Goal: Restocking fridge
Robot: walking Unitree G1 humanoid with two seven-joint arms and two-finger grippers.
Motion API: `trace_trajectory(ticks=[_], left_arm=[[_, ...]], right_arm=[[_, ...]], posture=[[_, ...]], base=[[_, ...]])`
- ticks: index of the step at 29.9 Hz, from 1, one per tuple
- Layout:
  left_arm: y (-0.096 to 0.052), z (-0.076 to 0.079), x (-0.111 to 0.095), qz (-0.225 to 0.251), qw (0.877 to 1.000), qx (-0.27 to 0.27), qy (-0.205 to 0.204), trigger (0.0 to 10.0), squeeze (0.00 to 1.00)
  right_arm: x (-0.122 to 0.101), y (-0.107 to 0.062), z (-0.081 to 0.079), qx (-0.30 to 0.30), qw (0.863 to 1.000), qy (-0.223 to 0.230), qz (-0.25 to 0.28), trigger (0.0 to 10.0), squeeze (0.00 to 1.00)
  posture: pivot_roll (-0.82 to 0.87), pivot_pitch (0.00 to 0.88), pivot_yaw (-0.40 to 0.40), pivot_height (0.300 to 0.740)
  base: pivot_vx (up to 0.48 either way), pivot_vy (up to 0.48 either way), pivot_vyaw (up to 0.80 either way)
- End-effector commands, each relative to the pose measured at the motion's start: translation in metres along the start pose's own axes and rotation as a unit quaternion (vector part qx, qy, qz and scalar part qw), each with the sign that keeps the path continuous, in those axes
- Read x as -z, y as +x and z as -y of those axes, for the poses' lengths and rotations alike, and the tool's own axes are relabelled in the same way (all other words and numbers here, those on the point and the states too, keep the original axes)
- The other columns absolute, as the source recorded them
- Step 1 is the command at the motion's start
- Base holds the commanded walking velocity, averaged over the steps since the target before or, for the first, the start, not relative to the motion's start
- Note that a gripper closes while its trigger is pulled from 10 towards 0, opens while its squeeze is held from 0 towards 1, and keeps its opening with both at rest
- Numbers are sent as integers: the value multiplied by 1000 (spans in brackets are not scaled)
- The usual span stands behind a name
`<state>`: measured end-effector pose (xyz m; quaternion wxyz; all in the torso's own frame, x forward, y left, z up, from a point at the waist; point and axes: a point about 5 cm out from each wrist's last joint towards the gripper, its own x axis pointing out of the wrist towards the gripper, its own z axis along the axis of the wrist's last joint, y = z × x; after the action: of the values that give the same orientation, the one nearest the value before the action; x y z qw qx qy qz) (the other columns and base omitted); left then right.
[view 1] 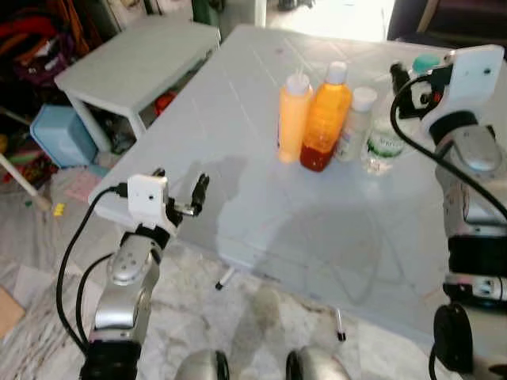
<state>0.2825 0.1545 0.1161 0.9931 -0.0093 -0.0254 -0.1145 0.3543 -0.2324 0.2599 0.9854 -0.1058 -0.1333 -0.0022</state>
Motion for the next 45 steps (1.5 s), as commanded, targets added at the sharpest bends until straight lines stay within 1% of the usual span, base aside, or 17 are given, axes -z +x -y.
trace_trajectory(ticks=[1,8,19,24,26,27,31,32,33,34,35,37,38,39,40,43,45], left_arm=[[0,-2,-3,1,1000,-1,7,10000,0],[2,0,-2,1,1000,0,5,10000,0],[4,0,-1,0,1000,-1,5,10000,0],[6,1,-1,-1,1000,0,4,10000,0],[7,2,0,-3,1000,1,4,10000,0],[8,3,1,-5,1000,2,4,10000,0],[8,3,2,-8,1000,2,5,10000,0],[7,3,5,-17,1000,-1,4,10000,0],[7,3,8,-29,1000,-6,7,10000,0],[7,3,11,-37,999,-11,9,10000,0],[8,5,13,-39,999,-10,5,10000,0],[8,5,13,-38,999,-9,4,10000,0],[8,6,13,-38,999,-9,2,10000,0],[10,8,13,-35,999,-8,-3,10000,0],[10,9,14,-35,999,-8,-4,10000,0],[15,12,14,-35,999,-5,-7,10000,0],[16,13,14,-36,999,-3,-6,10000,0]], right_arm=[[-6,3,3,-2,1000,0,9,0,0],[-9,4,9,-4,1000,-4,12,0,0],[-9,-4,-1,-16,1000,11,-2,0,0],[-5,-9,0,-8,1000,17,-17,0,0],[-3,-11,1,-6,999,17,-31,0,0],[2,-16,4,7,998,14,-54,0,0],[6,-21,7,23,997,4,-76,0,0],[13,-29,4,35,995,6,-97,1804,0],[15,-35,-1,35,995,4,-98,9490,0],[16,-38,-4,34,995,2,-98,10000,0],[11,-44,-15,24,996,5,-80,10000,0],[10,-46,-17,22,997,7,-76,10000,0],[5,-47,-21,28,998,15,-58,10000,0],[-5,-51,-28,37,999,21,-34,10000,0],[-8,-52,-31,40,999,24,-25,10000,0],[-11,-56,-39,53,998,29,-18,10000,0],[-11,-58,-41,56,998,30,-18,10000,0]], posture=[[-33,117,88,740],[-42,111,86,740],[-47,102,84,740],[-54,95,84,740],[-55,91,82,740],[-56,89,81,740],[-56,89,81,740],[-59,82,79,740],[-63,72,77,740],[-64,70,76,740],[-65,65,75,740],[-65,65,75,740],[-71,49,74,740],[-74,42,73,740],[-76,37,75,740],[-83,24,73,740],[-84,22,72,740]], base=[[0,0,0],[0,0,0],[0,0,0],[0,0,0],[0,0,0],[0,0,0],[0,0,0],[0,0,0],[0,0,0],[0,0,0],[0,0,0],[0,0,0],[0,0,0],[0,0,0],[0,0,0],[0,0,0],[0,0,0]])
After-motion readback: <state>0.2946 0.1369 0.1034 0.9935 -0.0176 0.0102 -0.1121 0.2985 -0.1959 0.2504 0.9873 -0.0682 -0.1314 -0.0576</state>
